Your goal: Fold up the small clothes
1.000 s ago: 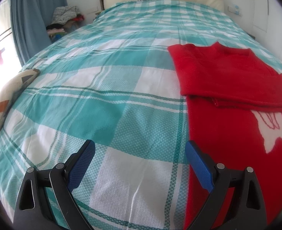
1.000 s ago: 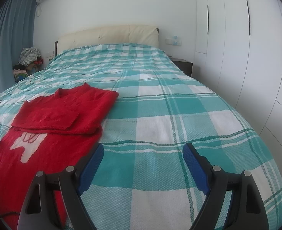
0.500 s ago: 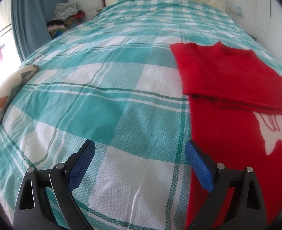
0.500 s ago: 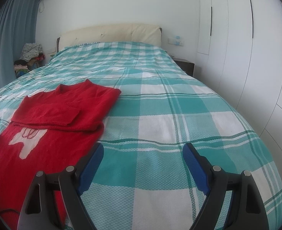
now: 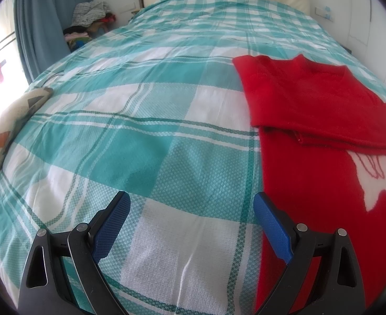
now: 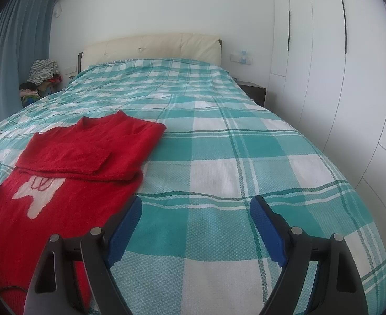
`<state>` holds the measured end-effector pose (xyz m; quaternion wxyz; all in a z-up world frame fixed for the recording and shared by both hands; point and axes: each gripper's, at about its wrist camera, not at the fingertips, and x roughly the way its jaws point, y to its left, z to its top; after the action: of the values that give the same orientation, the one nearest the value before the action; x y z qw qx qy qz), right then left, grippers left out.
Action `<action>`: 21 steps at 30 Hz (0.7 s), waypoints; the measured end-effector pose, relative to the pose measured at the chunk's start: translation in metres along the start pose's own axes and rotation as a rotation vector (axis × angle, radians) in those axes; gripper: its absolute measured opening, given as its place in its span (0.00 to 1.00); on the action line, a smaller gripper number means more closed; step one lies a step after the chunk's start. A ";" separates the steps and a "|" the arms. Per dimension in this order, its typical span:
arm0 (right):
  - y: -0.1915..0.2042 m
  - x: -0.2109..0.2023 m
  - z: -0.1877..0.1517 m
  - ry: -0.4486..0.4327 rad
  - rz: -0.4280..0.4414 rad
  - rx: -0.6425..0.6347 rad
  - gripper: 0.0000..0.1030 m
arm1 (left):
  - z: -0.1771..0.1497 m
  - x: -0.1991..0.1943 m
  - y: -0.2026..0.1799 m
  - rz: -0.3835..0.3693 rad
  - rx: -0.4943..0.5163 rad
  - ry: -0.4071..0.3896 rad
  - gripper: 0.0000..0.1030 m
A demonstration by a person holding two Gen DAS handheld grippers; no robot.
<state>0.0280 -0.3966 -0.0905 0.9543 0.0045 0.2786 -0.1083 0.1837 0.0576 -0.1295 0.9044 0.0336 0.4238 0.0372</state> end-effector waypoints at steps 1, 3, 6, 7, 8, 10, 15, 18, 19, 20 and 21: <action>0.000 0.000 0.000 0.000 0.000 0.000 0.81 | 0.000 0.000 0.000 0.000 0.000 0.001 0.93; 0.000 0.000 0.000 -0.002 -0.002 -0.002 0.81 | 0.000 0.000 0.000 -0.001 0.000 0.001 0.93; 0.000 -0.005 0.001 -0.018 -0.016 -0.012 0.81 | 0.000 0.000 0.001 -0.009 -0.006 -0.001 0.93; -0.001 -0.010 0.002 -0.026 -0.017 -0.010 0.81 | 0.000 -0.001 0.003 -0.015 -0.011 -0.005 0.93; -0.002 -0.013 0.003 -0.036 -0.016 -0.005 0.81 | 0.000 -0.002 0.004 -0.021 -0.017 -0.010 0.93; -0.005 -0.024 0.005 -0.057 -0.018 0.007 0.81 | 0.000 -0.007 0.008 -0.035 -0.034 -0.029 0.93; -0.017 -0.079 0.016 -0.165 -0.012 0.056 0.81 | 0.000 -0.042 0.024 -0.078 -0.048 -0.091 0.93; -0.030 -0.126 0.032 -0.223 -0.002 0.053 0.81 | 0.004 -0.084 0.044 -0.097 0.007 -0.131 0.93; -0.034 -0.145 0.040 -0.244 -0.008 0.020 0.81 | 0.005 -0.099 0.052 -0.104 0.031 -0.142 0.93; -0.036 -0.164 0.050 -0.265 -0.014 -0.029 0.81 | 0.004 -0.115 0.059 -0.114 0.063 -0.145 0.95; -0.039 -0.183 0.059 -0.276 -0.014 -0.090 0.82 | 0.003 -0.128 0.065 -0.123 0.094 -0.135 0.95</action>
<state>-0.0993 -0.4008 0.0589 0.9820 -0.0550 0.1492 -0.1018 0.1015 0.1103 -0.0237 0.9289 0.0522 0.3643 -0.0407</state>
